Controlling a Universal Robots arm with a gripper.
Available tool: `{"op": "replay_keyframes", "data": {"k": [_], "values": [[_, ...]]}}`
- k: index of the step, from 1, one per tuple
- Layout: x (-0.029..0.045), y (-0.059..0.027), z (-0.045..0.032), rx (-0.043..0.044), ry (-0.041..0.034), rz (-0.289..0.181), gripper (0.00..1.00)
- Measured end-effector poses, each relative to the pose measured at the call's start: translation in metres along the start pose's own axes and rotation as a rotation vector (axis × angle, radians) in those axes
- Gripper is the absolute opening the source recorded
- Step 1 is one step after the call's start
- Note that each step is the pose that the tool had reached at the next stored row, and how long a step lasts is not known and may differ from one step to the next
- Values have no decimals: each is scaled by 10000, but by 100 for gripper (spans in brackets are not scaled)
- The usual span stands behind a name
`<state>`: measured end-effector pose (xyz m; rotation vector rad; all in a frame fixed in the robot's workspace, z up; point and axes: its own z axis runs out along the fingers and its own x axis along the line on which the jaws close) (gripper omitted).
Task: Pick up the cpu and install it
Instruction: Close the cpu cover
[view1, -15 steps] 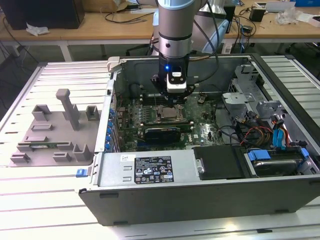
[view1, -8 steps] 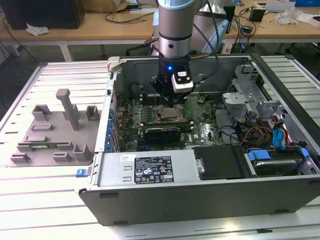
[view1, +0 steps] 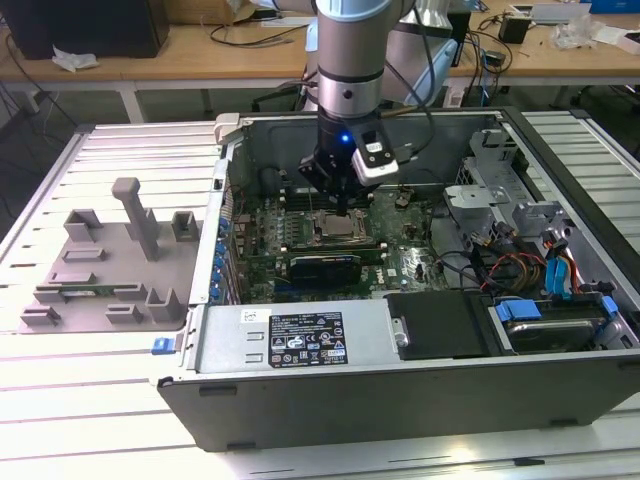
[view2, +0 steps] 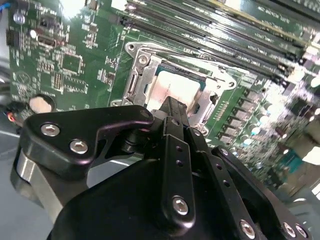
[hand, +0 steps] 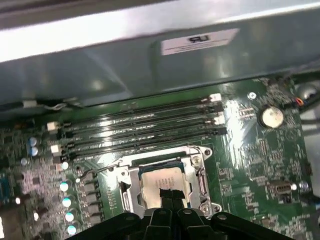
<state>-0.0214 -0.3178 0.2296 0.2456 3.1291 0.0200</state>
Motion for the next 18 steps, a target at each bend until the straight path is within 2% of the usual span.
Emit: {"op": "replay_keyframes", "data": {"k": [3, 5, 14, 18], "values": [[0, 0, 15, 0, 9, -643, 11], [0, -1, 15, 3, 12, -866, 11], [1, 0, 17, 0, 11, -875, 11], [27, -5, 21, 0, 11, -880, 11]]}}
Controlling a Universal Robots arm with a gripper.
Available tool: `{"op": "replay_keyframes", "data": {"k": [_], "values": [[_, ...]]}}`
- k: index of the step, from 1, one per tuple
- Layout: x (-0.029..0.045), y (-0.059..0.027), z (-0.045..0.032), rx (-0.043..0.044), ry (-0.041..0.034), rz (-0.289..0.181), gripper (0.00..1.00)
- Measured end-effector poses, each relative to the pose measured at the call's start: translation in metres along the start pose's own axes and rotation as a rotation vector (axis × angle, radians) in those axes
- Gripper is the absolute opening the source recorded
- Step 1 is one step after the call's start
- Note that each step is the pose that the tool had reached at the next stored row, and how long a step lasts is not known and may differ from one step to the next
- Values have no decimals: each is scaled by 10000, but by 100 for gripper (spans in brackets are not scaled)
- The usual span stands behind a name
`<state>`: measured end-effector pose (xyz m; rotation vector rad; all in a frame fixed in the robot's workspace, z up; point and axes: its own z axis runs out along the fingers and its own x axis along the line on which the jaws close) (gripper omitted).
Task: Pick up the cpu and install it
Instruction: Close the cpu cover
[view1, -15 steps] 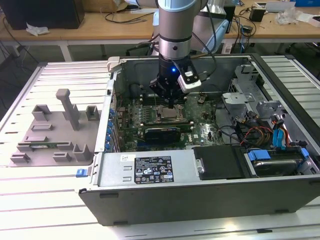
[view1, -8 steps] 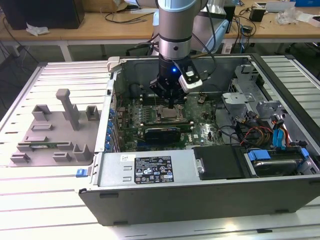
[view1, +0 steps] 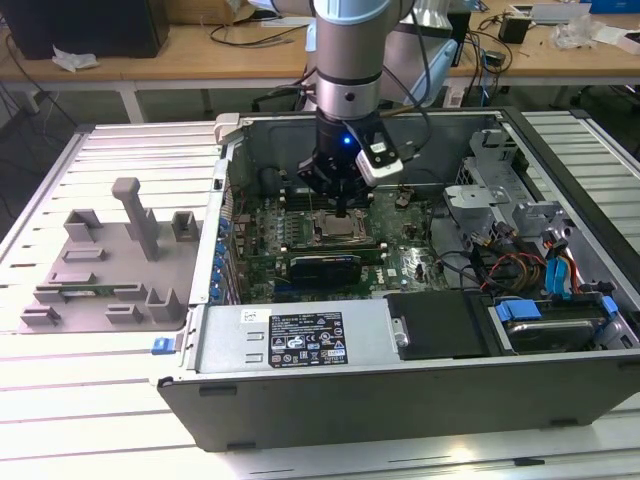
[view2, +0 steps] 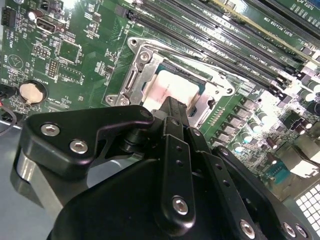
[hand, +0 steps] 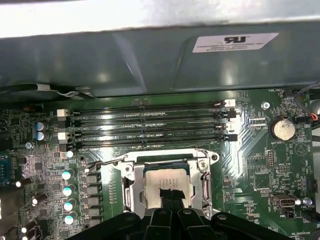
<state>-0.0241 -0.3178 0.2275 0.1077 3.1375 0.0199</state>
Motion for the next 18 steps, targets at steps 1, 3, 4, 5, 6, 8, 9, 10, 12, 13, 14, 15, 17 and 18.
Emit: {"op": "replay_keyframes", "data": {"k": [1, 3, 4, 5, 6, 8, 9, 10, 12, 13, 14, 15, 17, 18], "values": [[7, -1, 2, 0, 1, -3, 11], [22, -3, 7, -1, 1, -16, 11], [26, -7, 12, -2, 0, -36, 11], [28, -11, 14, -3, 1, -56, 11], [31, -17, 17, -4, 1, -86, 11], [39, -30, 21, -7, 2, -145, 11], [60, -40, 28, -11, 2, -197, 11], [74, -42, 30, -9, 3, -223, 11], [76, -42, 30, -7, 4, -233, 11], [76, -42, 30, -8, 4, -233, 11], [76, -42, 30, -8, 4, -233, 11], [76, -42, 30, -8, 4, -232, 11], [82, -43, 36, -14, 2, -229, 11], [86, -44, 40, -21, 0, -231, 11]]}}
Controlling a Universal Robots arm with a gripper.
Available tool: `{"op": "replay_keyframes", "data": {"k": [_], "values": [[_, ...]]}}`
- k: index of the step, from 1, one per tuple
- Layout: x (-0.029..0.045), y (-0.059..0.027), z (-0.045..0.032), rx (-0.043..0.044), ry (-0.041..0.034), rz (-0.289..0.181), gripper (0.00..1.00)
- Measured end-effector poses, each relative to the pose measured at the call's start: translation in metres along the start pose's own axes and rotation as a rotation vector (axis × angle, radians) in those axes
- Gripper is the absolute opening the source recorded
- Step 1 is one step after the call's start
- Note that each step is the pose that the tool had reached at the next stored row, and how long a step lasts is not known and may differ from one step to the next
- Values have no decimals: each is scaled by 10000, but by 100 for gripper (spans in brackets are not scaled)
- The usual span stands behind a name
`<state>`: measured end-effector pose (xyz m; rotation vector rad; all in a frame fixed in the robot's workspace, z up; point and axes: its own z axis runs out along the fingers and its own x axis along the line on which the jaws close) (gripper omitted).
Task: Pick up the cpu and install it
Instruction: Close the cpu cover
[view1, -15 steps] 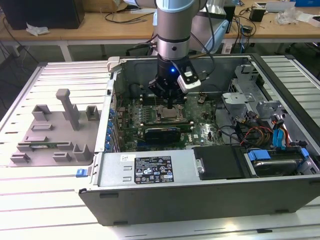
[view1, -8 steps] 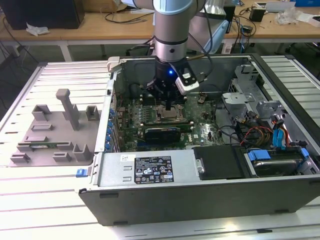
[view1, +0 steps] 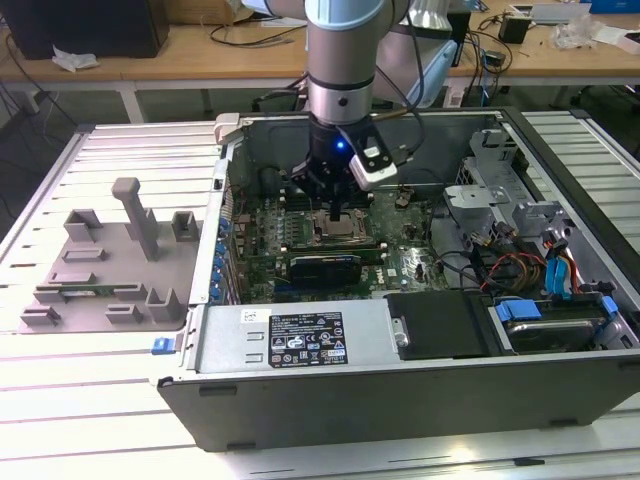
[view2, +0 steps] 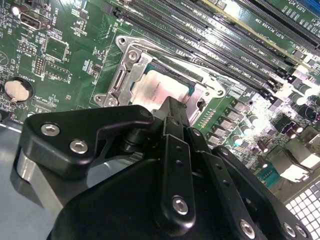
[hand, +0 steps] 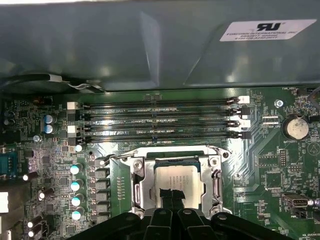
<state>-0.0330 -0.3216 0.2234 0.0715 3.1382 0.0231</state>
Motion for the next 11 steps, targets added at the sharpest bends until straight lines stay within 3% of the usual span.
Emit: {"op": "replay_keyframes", "data": {"k": [11], "values": [[61, -3, 72, -27, -7, -1, 11]]}}
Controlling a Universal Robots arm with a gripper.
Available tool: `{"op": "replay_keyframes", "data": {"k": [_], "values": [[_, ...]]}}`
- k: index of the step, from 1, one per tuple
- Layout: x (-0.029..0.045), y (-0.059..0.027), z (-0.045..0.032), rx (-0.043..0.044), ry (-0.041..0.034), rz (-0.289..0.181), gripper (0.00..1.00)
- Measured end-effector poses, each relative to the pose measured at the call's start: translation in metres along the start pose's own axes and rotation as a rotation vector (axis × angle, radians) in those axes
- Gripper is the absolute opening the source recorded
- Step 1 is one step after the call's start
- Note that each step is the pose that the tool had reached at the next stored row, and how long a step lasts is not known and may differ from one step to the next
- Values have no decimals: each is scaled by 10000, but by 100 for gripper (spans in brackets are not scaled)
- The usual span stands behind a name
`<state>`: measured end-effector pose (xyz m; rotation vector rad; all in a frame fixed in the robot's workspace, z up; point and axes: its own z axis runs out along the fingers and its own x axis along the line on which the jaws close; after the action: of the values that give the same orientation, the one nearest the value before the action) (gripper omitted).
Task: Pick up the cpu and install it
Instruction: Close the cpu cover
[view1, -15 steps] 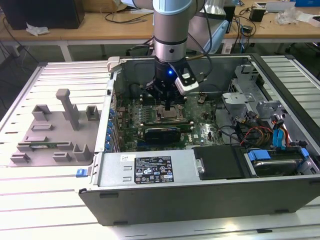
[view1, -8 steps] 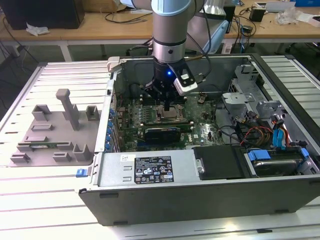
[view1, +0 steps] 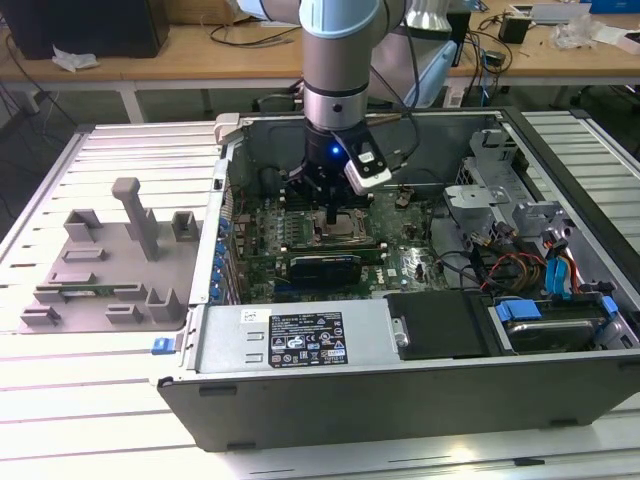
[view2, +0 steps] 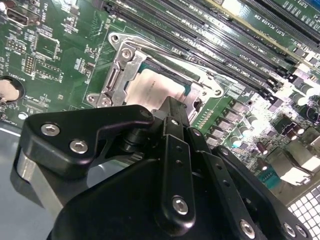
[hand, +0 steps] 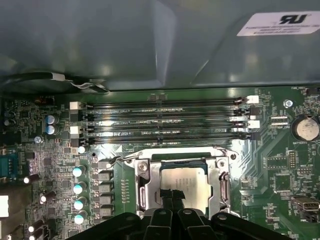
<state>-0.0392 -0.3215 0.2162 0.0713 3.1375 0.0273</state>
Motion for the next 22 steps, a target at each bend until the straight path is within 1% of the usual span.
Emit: {"op": "replay_keyframes", "data": {"k": [3, 8, 9, 13, 18, 22], "values": [[42, -2, 16, 0, 0, -1, 11], [121, -7, 69, -8, -5, 1, 11], [145, -8, 91, -8, -5, 0, 11], [159, -9, 116, -8, -5, -1, 11], [188, -10, 125, -8, -6, -1, 11], [193, -11, 124, -8, -4, -1, 11]]}}
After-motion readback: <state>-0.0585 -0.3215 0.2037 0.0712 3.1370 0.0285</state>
